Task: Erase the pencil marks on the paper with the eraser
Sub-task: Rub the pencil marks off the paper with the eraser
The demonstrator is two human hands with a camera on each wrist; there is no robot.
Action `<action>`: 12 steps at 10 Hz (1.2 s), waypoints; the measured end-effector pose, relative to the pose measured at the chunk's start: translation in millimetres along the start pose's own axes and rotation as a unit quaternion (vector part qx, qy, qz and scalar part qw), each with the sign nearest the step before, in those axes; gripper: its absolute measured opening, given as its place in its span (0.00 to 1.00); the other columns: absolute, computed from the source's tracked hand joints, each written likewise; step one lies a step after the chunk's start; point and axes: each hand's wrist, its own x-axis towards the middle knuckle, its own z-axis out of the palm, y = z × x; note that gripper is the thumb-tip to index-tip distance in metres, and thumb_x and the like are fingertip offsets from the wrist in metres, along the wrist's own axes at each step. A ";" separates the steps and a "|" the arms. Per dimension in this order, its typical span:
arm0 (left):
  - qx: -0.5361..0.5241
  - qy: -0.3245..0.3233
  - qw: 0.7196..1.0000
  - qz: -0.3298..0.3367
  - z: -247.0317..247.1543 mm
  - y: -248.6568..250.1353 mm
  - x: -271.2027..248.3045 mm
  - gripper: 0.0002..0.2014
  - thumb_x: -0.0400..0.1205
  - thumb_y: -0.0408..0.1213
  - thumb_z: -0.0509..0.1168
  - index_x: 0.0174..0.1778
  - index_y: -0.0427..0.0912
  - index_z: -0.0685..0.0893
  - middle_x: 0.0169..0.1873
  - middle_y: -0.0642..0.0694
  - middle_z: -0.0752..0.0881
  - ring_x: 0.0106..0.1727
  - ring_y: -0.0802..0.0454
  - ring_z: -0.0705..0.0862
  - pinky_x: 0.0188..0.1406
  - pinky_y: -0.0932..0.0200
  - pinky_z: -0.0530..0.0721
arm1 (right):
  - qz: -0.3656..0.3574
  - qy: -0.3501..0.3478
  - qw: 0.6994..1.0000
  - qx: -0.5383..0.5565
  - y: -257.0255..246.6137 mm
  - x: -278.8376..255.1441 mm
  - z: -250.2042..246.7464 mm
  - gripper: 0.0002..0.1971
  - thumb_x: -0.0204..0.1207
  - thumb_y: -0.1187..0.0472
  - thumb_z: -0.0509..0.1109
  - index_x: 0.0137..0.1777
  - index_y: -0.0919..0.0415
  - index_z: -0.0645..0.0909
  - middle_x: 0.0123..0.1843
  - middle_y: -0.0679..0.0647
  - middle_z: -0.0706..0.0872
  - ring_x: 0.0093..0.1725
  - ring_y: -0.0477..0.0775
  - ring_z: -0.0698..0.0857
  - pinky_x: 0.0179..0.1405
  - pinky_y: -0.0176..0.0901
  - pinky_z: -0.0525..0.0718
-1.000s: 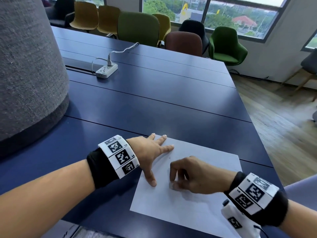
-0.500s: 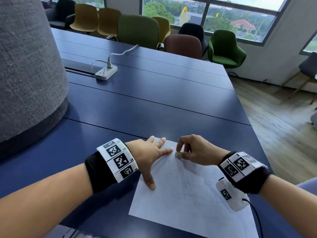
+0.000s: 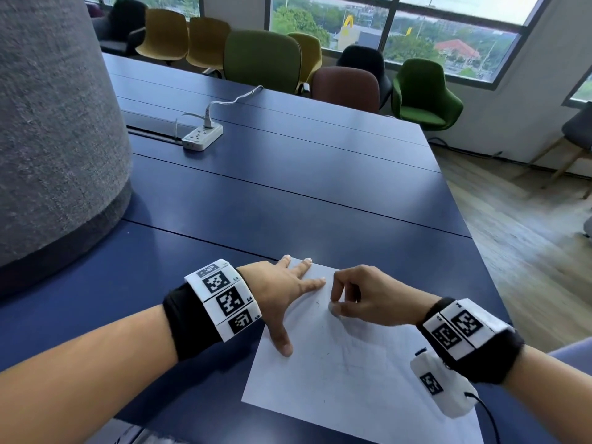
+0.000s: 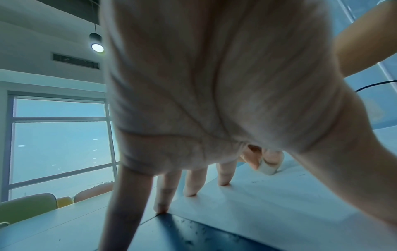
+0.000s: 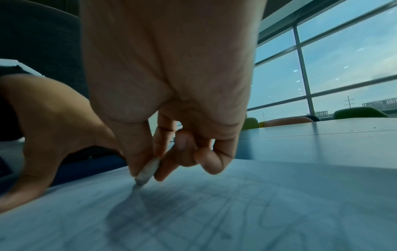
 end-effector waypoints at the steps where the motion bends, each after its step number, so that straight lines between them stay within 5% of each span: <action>1: 0.001 -0.002 1.000 0.002 1.1 -0.1 0.2 0.65 0.64 0.61 0.80 0.85 0.62 0.37 0.85 0.50 0.33 0.86 0.42 0.37 0.79 0.42 0.60 | 0.010 0.012 0.999 -0.032 5.6 3.3 -8.3 0.05 0.74 0.55 0.76 0.41 0.53 0.83 0.28 0.43 0.81 0.25 0.35 0.78 0.26 0.26 0.72; 2: 0.000 0.000 1.000 0.004 1.4 0.2 -0.3 0.65 0.64 0.60 0.80 0.85 0.63 0.37 0.85 0.50 0.33 0.86 0.42 0.37 0.79 0.42 0.60 | 0.029 0.052 0.998 -0.033 13.0 5.4 -12.8 0.05 0.74 0.56 0.76 0.40 0.53 0.82 0.29 0.44 0.81 0.26 0.34 0.78 0.26 0.25 0.72; 4: 0.000 -0.003 1.000 0.002 0.8 -0.5 0.2 0.65 0.64 0.61 0.80 0.85 0.62 0.37 0.85 0.50 0.33 0.86 0.42 0.36 0.80 0.42 0.59 | 0.004 -0.004 0.999 -0.035 3.1 1.4 -10.1 0.05 0.74 0.55 0.76 0.42 0.54 0.85 0.29 0.44 0.81 0.26 0.35 0.77 0.26 0.26 0.72; 5: 0.001 -0.003 1.000 0.003 1.9 -0.6 1.5 0.65 0.64 0.61 0.80 0.85 0.63 0.37 0.85 0.50 0.33 0.86 0.42 0.36 0.80 0.41 0.59 | 0.026 0.039 0.998 -0.035 8.1 4.9 -12.2 0.05 0.74 0.56 0.76 0.41 0.52 0.83 0.30 0.43 0.80 0.27 0.33 0.78 0.26 0.25 0.72; 10: 0.005 -0.008 1.000 -0.002 0.9 0.0 1.2 0.66 0.64 0.61 0.80 0.85 0.63 0.36 0.85 0.50 0.32 0.86 0.42 0.36 0.79 0.42 0.61 | -0.028 -0.074 0.995 -0.056 -14.7 -16.0 0.4 0.06 0.74 0.53 0.75 0.45 0.53 0.84 0.30 0.44 0.80 0.28 0.36 0.77 0.28 0.26 0.73; 12: 0.005 -0.004 1.000 -0.003 1.7 0.2 1.4 0.66 0.64 0.61 0.80 0.85 0.63 0.36 0.85 0.51 0.33 0.86 0.42 0.36 0.79 0.42 0.62 | -0.013 -0.018 0.998 -0.054 -8.5 -15.9 -0.4 0.05 0.76 0.56 0.74 0.44 0.55 0.82 0.28 0.42 0.79 0.27 0.36 0.78 0.27 0.26 0.70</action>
